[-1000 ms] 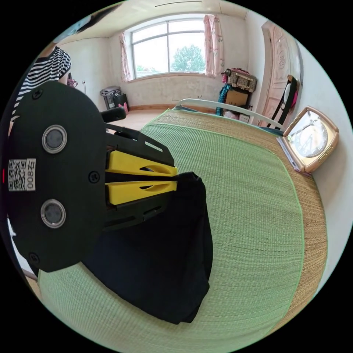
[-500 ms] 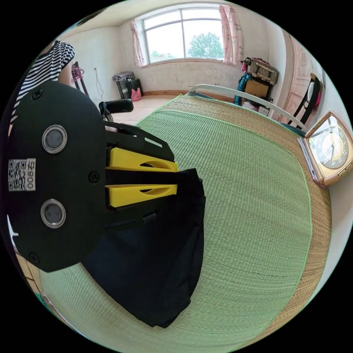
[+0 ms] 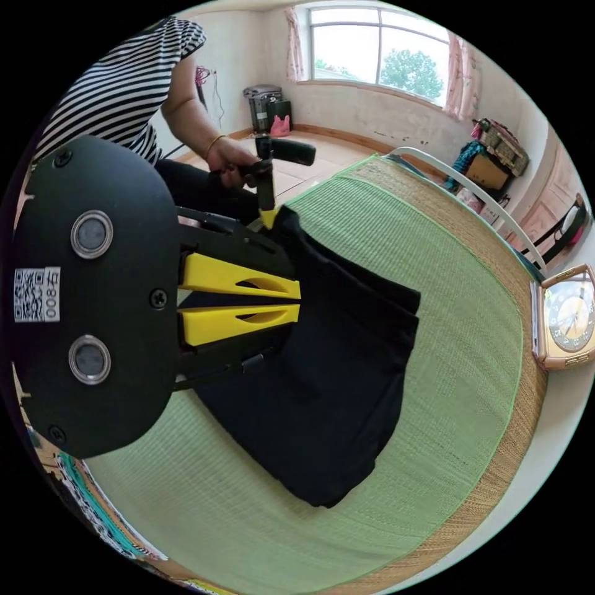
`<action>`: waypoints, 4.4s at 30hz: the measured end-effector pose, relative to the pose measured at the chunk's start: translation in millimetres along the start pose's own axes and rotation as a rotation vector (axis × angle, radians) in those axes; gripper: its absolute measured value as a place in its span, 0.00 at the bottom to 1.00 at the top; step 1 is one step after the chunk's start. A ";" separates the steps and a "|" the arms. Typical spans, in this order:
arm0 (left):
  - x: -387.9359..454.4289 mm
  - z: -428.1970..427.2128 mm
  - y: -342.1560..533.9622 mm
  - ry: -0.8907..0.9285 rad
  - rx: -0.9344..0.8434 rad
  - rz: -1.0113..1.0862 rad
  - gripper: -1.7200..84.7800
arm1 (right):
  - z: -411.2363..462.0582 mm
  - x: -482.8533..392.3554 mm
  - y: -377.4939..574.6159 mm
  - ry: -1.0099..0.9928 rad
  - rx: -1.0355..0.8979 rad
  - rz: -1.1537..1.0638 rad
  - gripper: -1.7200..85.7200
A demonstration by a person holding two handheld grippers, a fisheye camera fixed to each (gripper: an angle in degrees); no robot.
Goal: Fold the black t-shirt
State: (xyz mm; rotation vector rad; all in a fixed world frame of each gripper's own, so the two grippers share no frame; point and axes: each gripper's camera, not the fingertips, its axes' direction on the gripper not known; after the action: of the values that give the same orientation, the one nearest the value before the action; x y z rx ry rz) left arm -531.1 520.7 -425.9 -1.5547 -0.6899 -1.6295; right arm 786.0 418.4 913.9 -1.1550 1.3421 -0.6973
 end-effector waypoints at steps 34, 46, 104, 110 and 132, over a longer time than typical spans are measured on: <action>120.5 174.8 -12.5 -0.687 -0.079 0.381 0.02 | 85.0 0.4 198.5 0.304 0.113 -0.111 0.02; 134.6 208.0 104.2 -0.462 -0.197 0.555 0.04 | 50.7 108.7 235.9 -0.161 0.204 0.157 0.02; 67.5 230.6 188.8 -0.515 -0.307 0.739 0.02 | -62.0 341.0 356.3 -0.912 0.284 0.521 0.05; 20.6 146.3 151.9 -0.330 -0.113 0.431 0.03 | -86.7 335.4 361.5 -0.938 0.318 0.482 0.04; -75.4 74.8 62.1 0.127 0.105 -0.200 0.15 | -156.4 292.3 353.2 -0.948 0.382 0.358 0.04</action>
State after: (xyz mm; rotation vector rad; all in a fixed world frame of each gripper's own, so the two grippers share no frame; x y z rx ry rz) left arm -440.2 558.7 -499.6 -1.3302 -0.8699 -1.7906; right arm 604.9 232.9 504.7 -0.7352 0.5388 -0.0795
